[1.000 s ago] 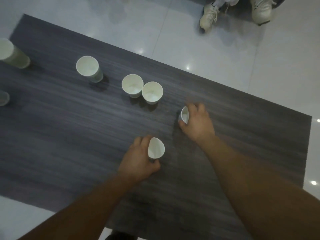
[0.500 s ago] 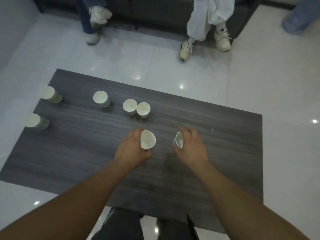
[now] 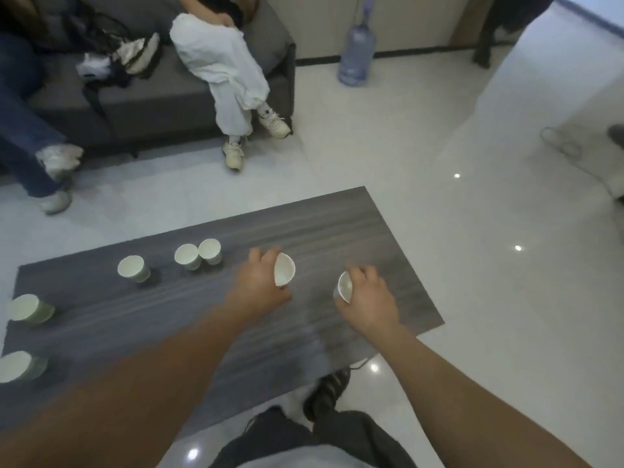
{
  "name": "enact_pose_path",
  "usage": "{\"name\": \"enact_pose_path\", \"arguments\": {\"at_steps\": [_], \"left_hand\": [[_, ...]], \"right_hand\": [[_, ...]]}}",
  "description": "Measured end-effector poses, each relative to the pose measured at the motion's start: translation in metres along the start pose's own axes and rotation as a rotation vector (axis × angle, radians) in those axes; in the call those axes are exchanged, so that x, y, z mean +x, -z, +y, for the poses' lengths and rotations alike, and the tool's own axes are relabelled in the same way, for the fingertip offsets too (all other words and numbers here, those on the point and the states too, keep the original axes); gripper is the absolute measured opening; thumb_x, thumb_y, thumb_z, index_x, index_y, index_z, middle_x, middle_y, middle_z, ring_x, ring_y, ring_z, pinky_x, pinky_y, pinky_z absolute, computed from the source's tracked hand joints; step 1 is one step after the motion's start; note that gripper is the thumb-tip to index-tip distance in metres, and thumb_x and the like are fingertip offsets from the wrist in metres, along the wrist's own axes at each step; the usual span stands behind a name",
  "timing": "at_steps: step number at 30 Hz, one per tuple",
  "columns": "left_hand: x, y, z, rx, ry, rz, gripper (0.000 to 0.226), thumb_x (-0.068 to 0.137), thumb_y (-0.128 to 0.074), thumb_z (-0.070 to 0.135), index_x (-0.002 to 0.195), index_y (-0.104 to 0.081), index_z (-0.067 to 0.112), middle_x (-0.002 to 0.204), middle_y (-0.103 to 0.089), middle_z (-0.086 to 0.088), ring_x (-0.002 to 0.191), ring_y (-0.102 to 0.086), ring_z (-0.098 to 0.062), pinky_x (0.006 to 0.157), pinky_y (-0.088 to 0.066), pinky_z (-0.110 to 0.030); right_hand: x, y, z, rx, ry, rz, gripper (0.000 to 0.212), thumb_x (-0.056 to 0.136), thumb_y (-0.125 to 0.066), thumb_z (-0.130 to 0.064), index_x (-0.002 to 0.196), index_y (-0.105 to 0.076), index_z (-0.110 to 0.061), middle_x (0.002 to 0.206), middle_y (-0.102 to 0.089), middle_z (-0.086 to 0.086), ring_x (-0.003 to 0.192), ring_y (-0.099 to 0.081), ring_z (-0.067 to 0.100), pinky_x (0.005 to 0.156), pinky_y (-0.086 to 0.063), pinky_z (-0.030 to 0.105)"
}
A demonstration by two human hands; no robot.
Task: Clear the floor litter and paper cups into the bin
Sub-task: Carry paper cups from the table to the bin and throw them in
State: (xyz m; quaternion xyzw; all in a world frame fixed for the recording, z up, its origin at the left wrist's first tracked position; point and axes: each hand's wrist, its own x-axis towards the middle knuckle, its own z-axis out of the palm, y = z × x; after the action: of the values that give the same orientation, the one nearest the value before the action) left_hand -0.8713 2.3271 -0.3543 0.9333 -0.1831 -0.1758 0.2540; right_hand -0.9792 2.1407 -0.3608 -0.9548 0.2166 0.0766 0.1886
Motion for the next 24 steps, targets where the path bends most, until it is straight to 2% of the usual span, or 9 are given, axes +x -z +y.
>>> {"name": "enact_pose_path", "arguments": {"at_steps": [4, 11, 16, 24], "left_hand": [[-0.02, -0.016, 0.057, 0.054, -0.199, -0.071, 0.076, 0.074, -0.071, 0.03, 0.141, -0.037, 0.02, 0.128, -0.038, -0.006, 0.104, -0.054, -0.028, 0.079, -0.04, -0.025], [-0.051, -0.069, 0.185, 0.166, -0.498, -0.172, 0.068, 0.077, -0.068, 0.029, 0.138, -0.039, 0.021, 0.129, -0.037, -0.006, 0.109, -0.052, -0.026, 0.082, -0.04, -0.026], [-0.101, -0.141, 0.295, 0.205, -0.671, -0.256, 0.077, 0.077, -0.068, 0.032, 0.144, -0.032, 0.019, 0.135, -0.034, -0.007, 0.118, -0.047, -0.028, 0.096, -0.044, -0.037], [-0.209, -0.275, 0.449, 0.243, -0.901, -0.374, 0.081, 0.075, -0.07, 0.035, 0.143, -0.029, 0.023, 0.134, -0.035, -0.003, 0.113, -0.048, -0.026, 0.091, -0.046, -0.036]], "right_hand": [[-0.06, 0.017, 0.041, 0.071, -0.159, 0.079, 0.062, 0.09, -0.058, -0.04, 0.145, -0.033, -0.029, 0.141, -0.037, 0.004, 0.122, -0.044, 0.029, 0.096, -0.044, 0.039], [-0.151, 0.048, 0.14, 0.14, -0.396, 0.245, 0.063, 0.09, -0.055, -0.042, 0.146, -0.029, -0.031, 0.142, -0.035, -0.001, 0.123, -0.043, 0.024, 0.092, -0.046, 0.036], [-0.234, 0.071, 0.236, 0.164, -0.541, 0.363, 0.059, 0.091, -0.052, -0.044, 0.145, -0.031, -0.031, 0.141, -0.036, -0.001, 0.121, -0.044, 0.024, 0.091, -0.046, 0.035], [-0.381, 0.098, 0.388, 0.216, -0.79, 0.45, 0.062, 0.091, -0.054, -0.041, 0.147, -0.029, -0.03, 0.141, -0.034, -0.001, 0.121, -0.043, 0.023, 0.091, -0.046, 0.034]]}}
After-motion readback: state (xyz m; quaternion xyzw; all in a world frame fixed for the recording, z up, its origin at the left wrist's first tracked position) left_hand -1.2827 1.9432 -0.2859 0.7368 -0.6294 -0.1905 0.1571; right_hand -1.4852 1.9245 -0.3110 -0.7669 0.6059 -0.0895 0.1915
